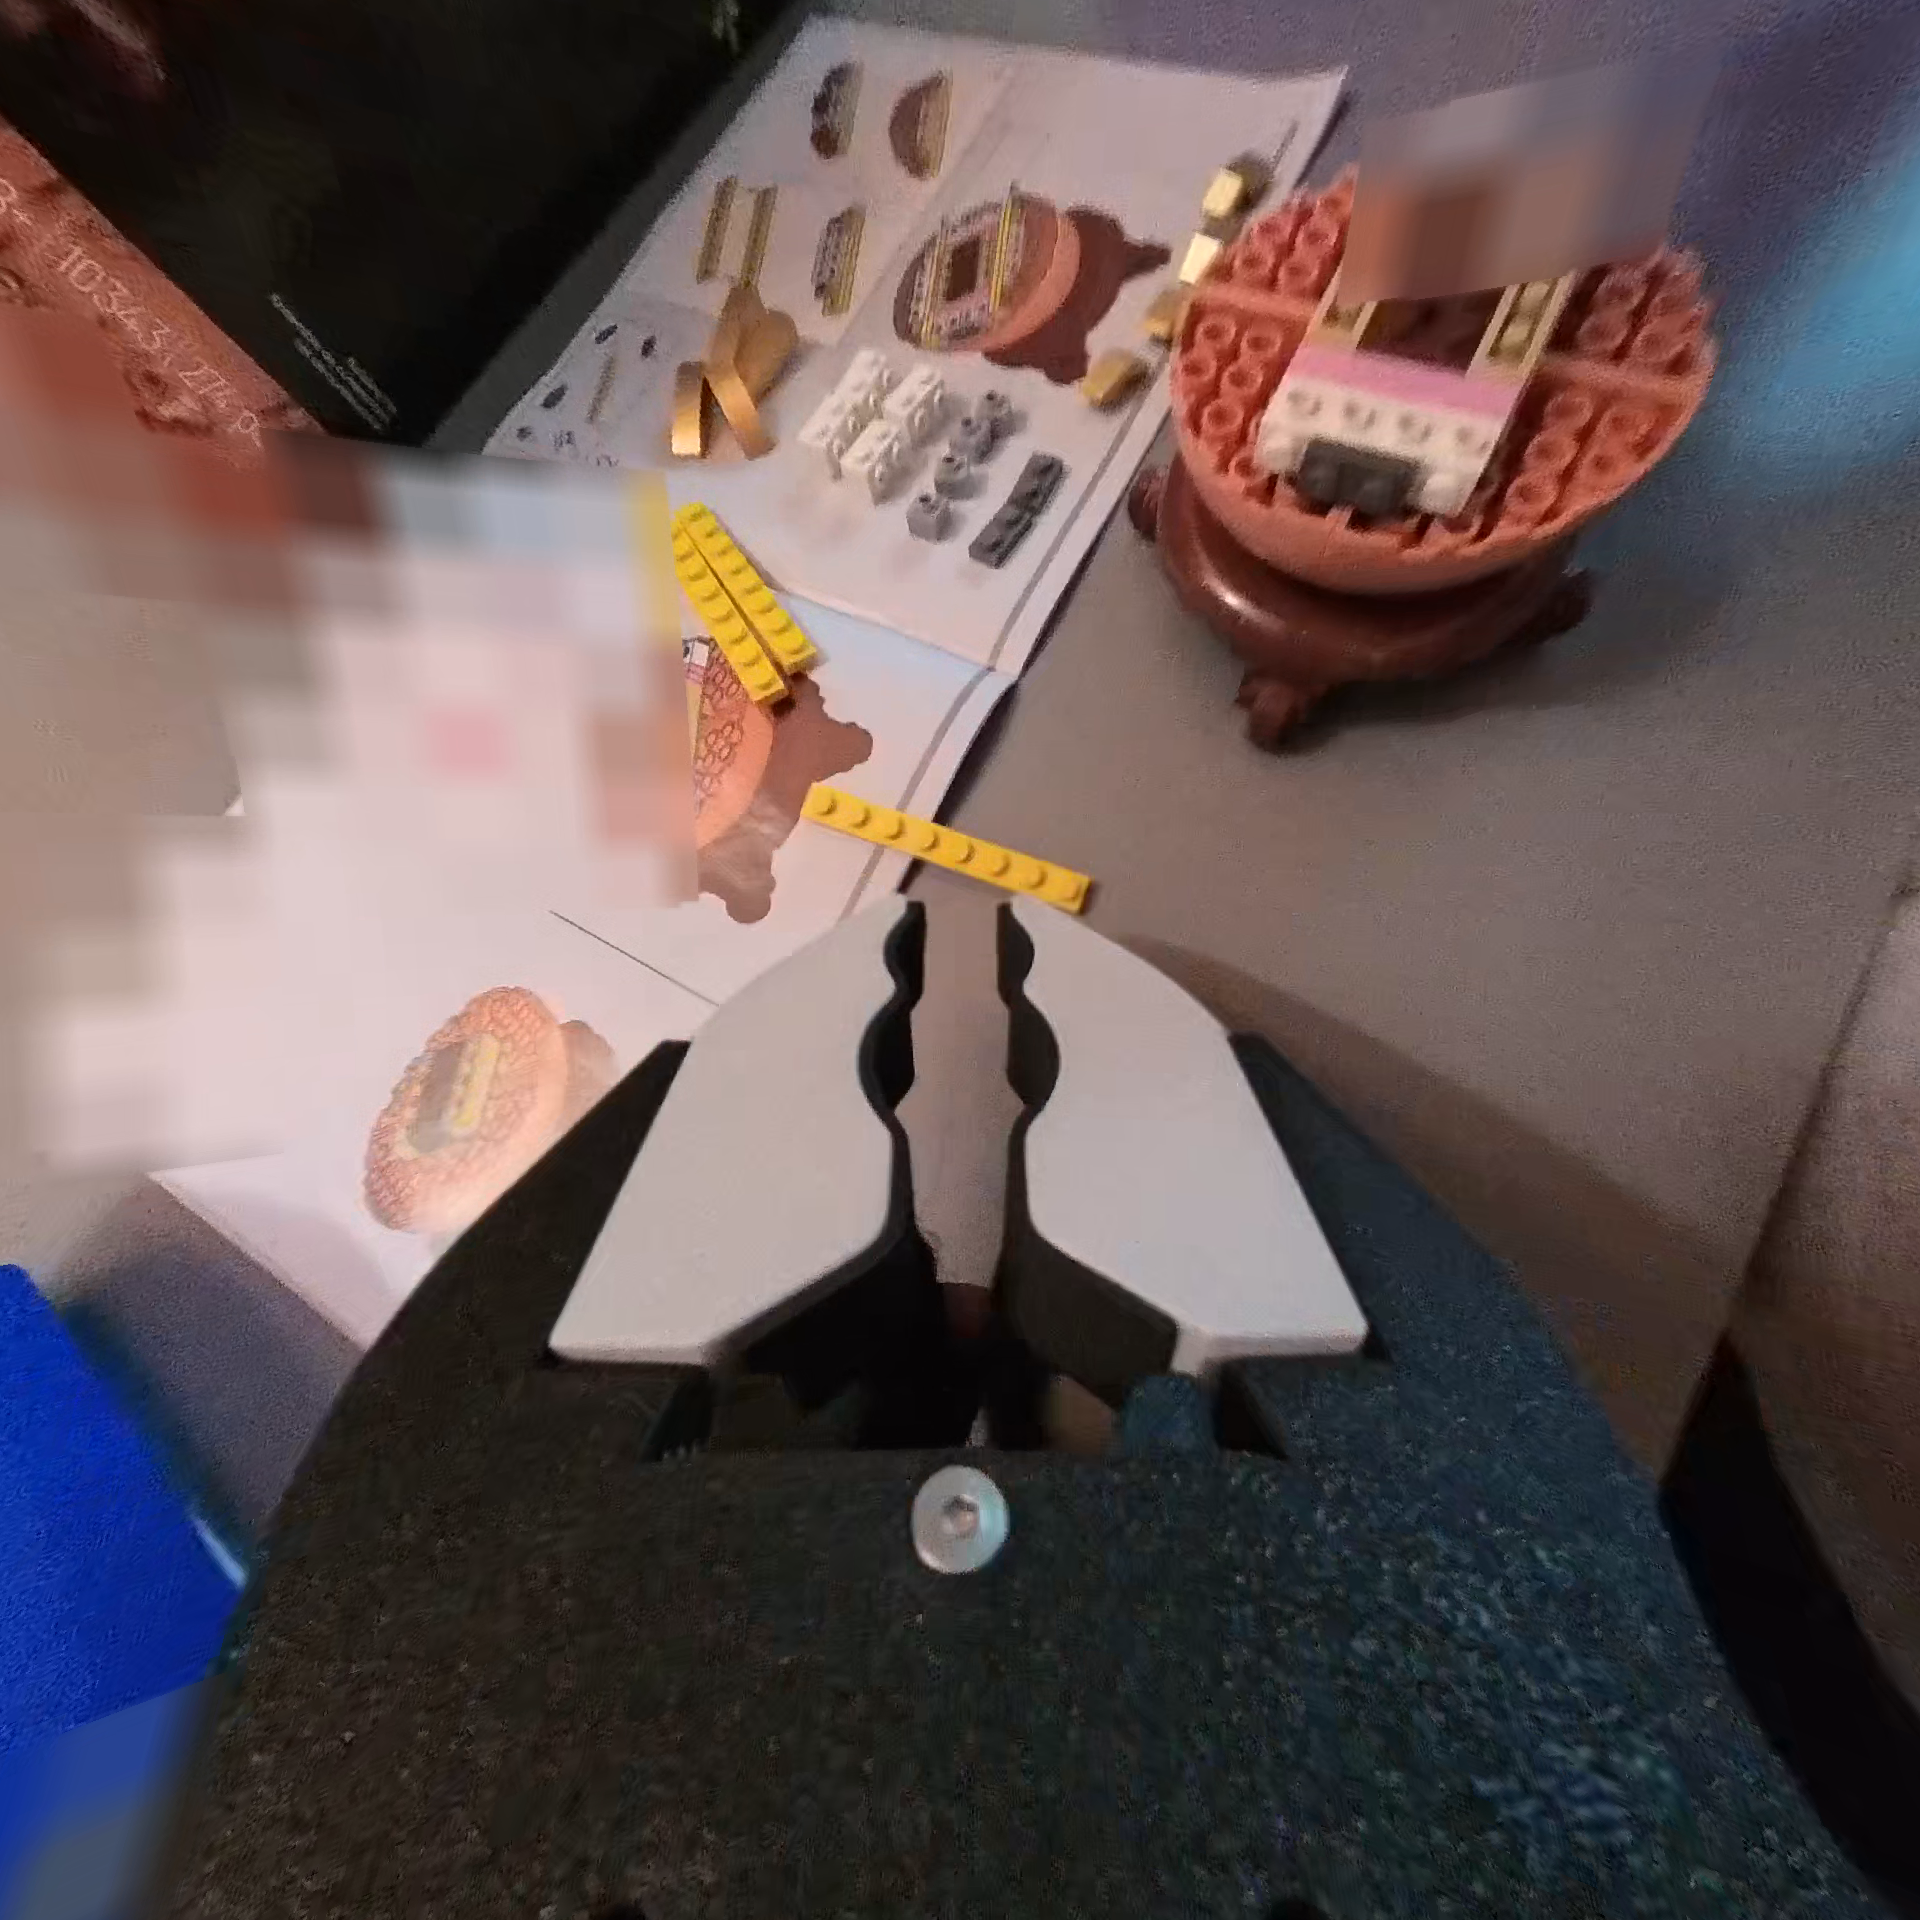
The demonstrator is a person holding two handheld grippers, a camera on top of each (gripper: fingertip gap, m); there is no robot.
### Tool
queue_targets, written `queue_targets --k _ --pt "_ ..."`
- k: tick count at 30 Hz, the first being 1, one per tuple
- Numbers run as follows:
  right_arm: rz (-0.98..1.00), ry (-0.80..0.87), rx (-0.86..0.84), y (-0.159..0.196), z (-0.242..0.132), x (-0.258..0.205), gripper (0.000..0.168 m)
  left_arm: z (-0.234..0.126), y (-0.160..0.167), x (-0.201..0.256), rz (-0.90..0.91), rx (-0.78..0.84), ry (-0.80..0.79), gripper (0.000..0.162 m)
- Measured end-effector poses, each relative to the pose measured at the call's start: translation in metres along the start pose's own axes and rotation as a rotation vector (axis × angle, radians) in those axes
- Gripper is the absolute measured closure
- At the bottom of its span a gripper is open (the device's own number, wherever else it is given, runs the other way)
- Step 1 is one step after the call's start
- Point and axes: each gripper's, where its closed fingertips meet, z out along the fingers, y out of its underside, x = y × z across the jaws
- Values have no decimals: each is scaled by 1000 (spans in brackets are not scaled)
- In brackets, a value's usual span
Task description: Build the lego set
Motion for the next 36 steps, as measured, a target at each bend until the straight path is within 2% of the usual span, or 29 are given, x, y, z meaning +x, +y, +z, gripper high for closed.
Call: queue_targets --k 5,8,11,13,15,17,19,21,23,25,27,32,34,36 --pt "-8 61 -19 0 -8 4 161 5 -5 4 289 -8 38 153" --pt "15 83 25 -5 -14 3 161 12 18 1 297 -204 80 156" --pt "18 103 38 -6 -18 -2 161 17 3 18 290 -103 168 157" --pt "22 106 50 -9 -23 -6 161 11 -1 22 324 -96 182 156" --pt "22 106 63 -11 -28 -11 161 1 1 2 459 -119 106 147" --pt "13 110 77 -14 -34 -14 161 -9 -5 -18 595 -122 68 131" --pt "-1 114 86 -16 -39 -16 161 -12 -16 -26 718 -118 105 124" --pt "-21 119 97 -18 -43 -18 161 -10 -29 -18 798 -75 208 123" --pt "-35 118 118 -19 -48 -21 161 -6 -32 -9 848 -88 310 127" --pt "-41 115 143 -19 -55 -24 161 2 -25 -9 841 -178 372 127" --pt "-39 104 173 -18 -61 -26 161 14 -17 -13 865 -241 377 130" --pt "-3 100 215 -10 -78 -20 161 34 -10 -1 934 -250 421 138" --pt "10 96 202 -3 -82 -19 161 35 -6 1 912 -280 457 146" --pt "42 127 117 16 -82 -10 161 34 2 0 858 -327 471 154"
